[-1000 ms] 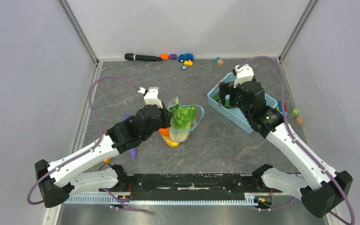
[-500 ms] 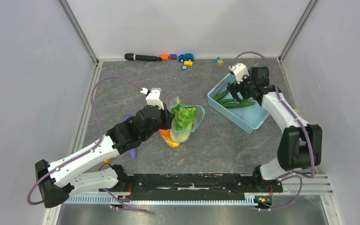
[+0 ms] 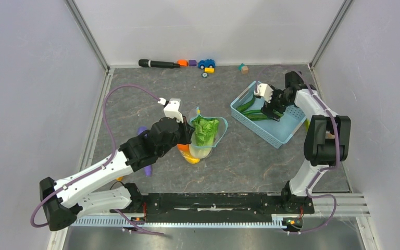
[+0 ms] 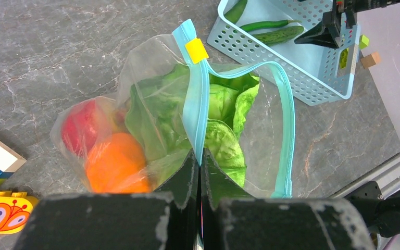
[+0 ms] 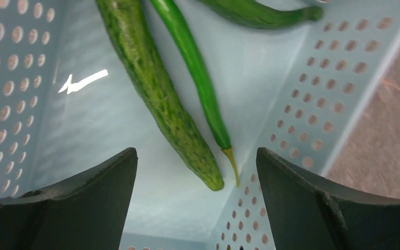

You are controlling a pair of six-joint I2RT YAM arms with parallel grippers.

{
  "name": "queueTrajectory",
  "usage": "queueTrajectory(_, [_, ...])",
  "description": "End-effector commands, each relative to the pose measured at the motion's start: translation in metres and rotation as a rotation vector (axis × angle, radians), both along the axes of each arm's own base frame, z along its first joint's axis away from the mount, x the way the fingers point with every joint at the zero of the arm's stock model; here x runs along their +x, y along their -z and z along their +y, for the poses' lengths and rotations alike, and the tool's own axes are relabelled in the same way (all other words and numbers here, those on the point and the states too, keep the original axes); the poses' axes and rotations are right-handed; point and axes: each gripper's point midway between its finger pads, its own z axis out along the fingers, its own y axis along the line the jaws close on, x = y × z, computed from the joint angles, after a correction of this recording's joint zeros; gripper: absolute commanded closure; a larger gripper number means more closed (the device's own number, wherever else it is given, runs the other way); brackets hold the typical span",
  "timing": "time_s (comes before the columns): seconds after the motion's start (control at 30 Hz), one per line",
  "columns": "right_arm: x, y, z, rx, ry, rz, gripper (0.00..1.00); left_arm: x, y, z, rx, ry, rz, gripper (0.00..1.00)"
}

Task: Place the food in the zip-top bag and seal the zipper
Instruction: Pick up the fake vegetable from the bin.

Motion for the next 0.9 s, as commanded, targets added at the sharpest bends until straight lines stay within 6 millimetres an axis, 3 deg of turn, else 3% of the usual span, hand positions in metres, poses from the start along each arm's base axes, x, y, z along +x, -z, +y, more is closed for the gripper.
queueTrajectory(0.0, [-0.016,0.012,0.010,-0.012,-0.190,0.087,0.11,0.004,-0.017,-0.002,-0.029,0.014,-0.072,0.98])
queueTrajectory(0.2, [-0.030,0.034,0.024,-0.015,-0.262,0.141,0.12,0.006,-0.011,-0.003,-0.005,0.016,-0.066,0.98])
queueTrajectory(0.47, [0.000,0.060,0.020,-0.017,-0.125,0.123,0.15,0.008,-0.008,-0.003,0.008,0.014,-0.064,0.98])
queueTrajectory(0.57, [0.000,0.067,0.034,-0.022,-0.157,0.116,0.17,0.008,-0.008,-0.004,0.006,0.012,-0.066,0.98])
queueTrajectory(0.63, [-0.004,0.074,0.037,-0.032,-0.169,0.118,0.23,0.009,-0.007,-0.006,0.007,0.014,-0.065,0.98])
queueTrajectory(0.77, [-0.009,0.083,0.039,-0.050,-0.189,0.137,0.48,0.009,-0.007,-0.009,0.014,0.024,-0.061,0.98])
queueTrajectory(0.87, [-0.014,0.082,0.041,-0.045,-0.214,0.144,0.56,0.009,-0.005,-0.008,0.017,0.023,-0.059,0.98])
